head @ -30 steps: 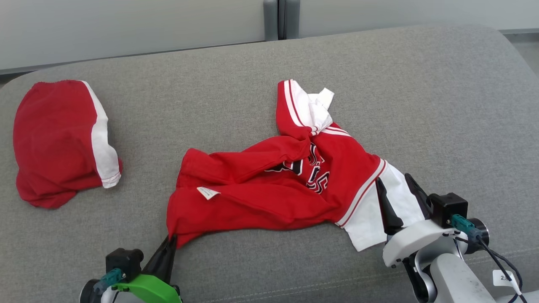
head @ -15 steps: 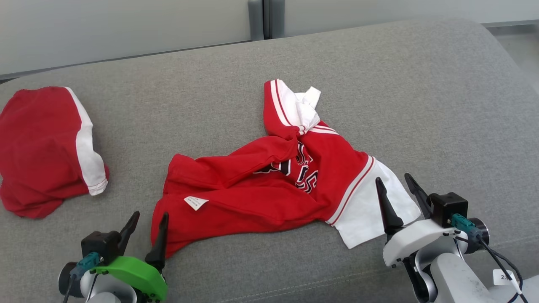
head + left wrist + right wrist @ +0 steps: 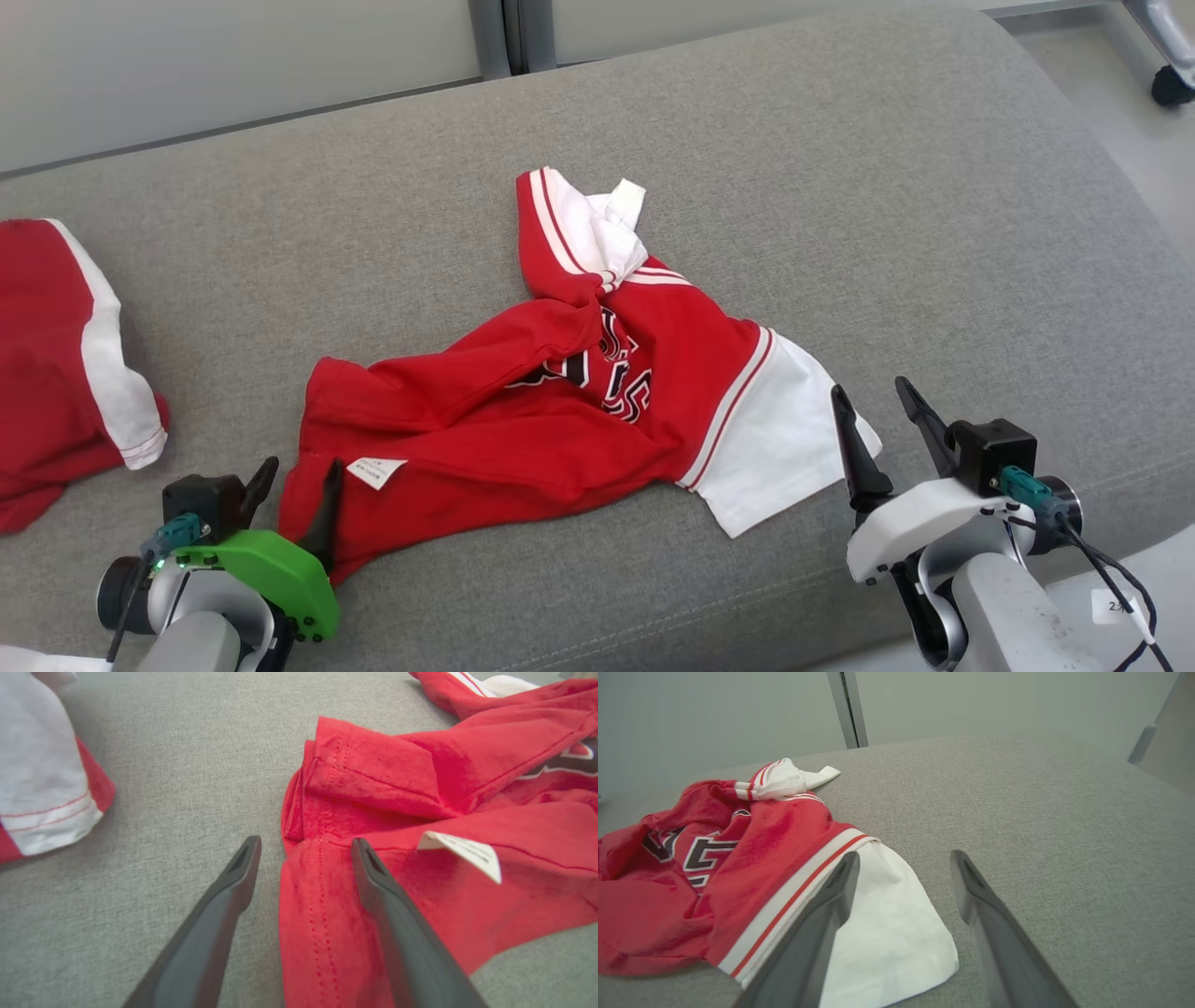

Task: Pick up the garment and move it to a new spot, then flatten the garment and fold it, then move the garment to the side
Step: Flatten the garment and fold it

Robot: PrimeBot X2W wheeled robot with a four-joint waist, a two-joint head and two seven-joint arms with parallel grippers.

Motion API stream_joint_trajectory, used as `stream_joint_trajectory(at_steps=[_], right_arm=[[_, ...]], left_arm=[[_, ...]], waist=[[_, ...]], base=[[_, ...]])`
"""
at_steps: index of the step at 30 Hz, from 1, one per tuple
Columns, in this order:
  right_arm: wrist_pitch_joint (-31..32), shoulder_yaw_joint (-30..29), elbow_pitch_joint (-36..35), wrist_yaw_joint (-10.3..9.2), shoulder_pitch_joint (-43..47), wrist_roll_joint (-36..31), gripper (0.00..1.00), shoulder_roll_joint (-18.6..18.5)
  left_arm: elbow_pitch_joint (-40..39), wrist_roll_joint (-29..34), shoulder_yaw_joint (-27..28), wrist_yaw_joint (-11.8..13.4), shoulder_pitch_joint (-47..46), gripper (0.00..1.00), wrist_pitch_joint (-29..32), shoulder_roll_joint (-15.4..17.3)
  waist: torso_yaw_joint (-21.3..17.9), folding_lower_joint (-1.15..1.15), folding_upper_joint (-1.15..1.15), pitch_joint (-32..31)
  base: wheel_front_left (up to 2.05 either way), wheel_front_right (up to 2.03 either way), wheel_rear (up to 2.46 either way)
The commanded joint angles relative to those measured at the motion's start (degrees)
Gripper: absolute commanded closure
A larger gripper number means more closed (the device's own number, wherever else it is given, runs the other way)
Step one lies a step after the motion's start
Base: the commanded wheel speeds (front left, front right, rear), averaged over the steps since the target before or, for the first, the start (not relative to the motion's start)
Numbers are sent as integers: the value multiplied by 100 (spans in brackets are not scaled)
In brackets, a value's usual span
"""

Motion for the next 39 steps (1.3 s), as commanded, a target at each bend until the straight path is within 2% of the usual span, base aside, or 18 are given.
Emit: stream_joint_trajectory(at_steps=[1,7,8,10,11,12,17,18,19,23,31,39], right_arm=[[-24,0,15,-2,-37,46,0,14],[-23,-28,26,-2,-48,41,0,17],[-23,-32,23,-2,-46,38,0,19],[-23,-42,19,-2,-36,25,0,19],[-23,-36,18,-2,-29,16,0,19],[-23,-28,13,-2,-21,10,0,18],[-23,-23,9,-2,47,-15,0,4],[-23,-17,11,-2,60,-14,0,0],[-24,-18,14,-2,73,-17,0,-3],[-24,-31,0,-2,111,-35,0,-15],[-23,-63,8,-2,204,-33,0,-17],[-23,-60,45,-2,226,-8,0,-5]], left_arm=[[88,-74,-28,-13,-118,0,29,28],[310,-282,-177,-19,-182,0,146,-32],[312,-301,-217,-19,-205,5,109,-18],[303,-399,-320,-18,-212,62,56,-23],[307,-448,-373,-17,-213,84,60,-15],[305,-485,-416,-17,-221,100,26,3],[208,-520,-581,-18,-246,100,-175,57],[182,-482,-589,-18,-258,96,-212,74],[136,-458,-589,-18,-268,100,-249,78],[-234,-481,-464,-19,-206,100,-325,24],[-1376,-317,-294,23,490,100,-331,27],[-1728,-349,-454,45,1147,100,-330,-102]], waist=[[-59,0,0,48],[-59,0,0,34],[-49,0,0,26],[-17,0,0,-1],[0,0,0,-17],[17,0,0,-32],[130,0,0,-120],[157,0,0,-135],[191,0,0,-153],[346,0,0,-205],[761,0,0,-271],[1028,0,0,-310]], base=[[0,0,0],[0,0,0],[0,0,0],[0,0,0],[0,0,0],[0,0,0],[0,0,0],[0,0,0],[0,0,0],[0,0,0],[0,0,0],[0,0,0]])
